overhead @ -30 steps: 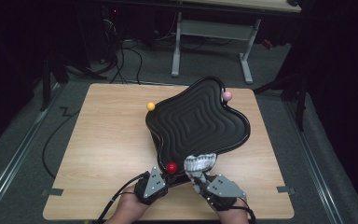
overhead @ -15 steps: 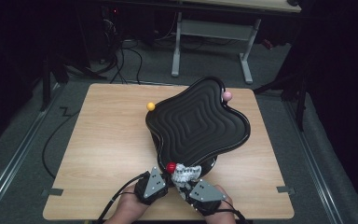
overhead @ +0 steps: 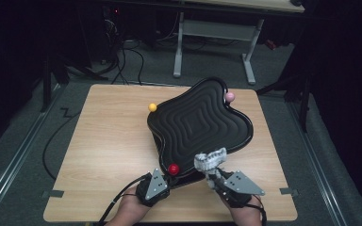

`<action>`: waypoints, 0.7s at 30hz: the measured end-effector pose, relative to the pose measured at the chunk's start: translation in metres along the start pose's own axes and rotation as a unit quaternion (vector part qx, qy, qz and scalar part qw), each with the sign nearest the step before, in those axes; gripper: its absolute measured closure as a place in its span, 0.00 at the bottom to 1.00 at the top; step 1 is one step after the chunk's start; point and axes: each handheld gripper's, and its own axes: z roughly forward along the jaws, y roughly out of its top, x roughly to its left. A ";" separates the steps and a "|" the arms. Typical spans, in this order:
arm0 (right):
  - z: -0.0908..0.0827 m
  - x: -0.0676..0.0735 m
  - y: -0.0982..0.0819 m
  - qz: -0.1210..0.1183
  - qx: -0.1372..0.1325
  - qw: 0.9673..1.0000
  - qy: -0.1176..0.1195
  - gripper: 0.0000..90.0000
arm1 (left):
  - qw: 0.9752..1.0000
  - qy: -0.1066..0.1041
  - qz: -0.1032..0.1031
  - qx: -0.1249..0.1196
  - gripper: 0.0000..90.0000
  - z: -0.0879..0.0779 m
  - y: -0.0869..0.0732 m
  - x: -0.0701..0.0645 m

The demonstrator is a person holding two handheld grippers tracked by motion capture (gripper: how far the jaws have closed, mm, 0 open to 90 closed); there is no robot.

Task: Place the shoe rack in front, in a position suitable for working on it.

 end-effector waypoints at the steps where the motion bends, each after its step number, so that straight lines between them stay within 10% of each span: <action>1: -0.009 -0.015 0.002 0.015 -0.011 1.000 -0.017 0.86 | 1.000 0.000 0.000 0.000 0.81 0.000 0.000 0.000; 11: -0.045 -0.070 0.007 0.078 -0.062 0.989 -0.105 0.86 | 1.000 -0.002 0.001 0.000 0.81 0.000 0.000 0.000; 21: -0.056 -0.089 0.009 0.099 -0.078 0.982 -0.139 0.87 | 1.000 -0.003 0.002 0.000 0.81 0.000 0.000 0.000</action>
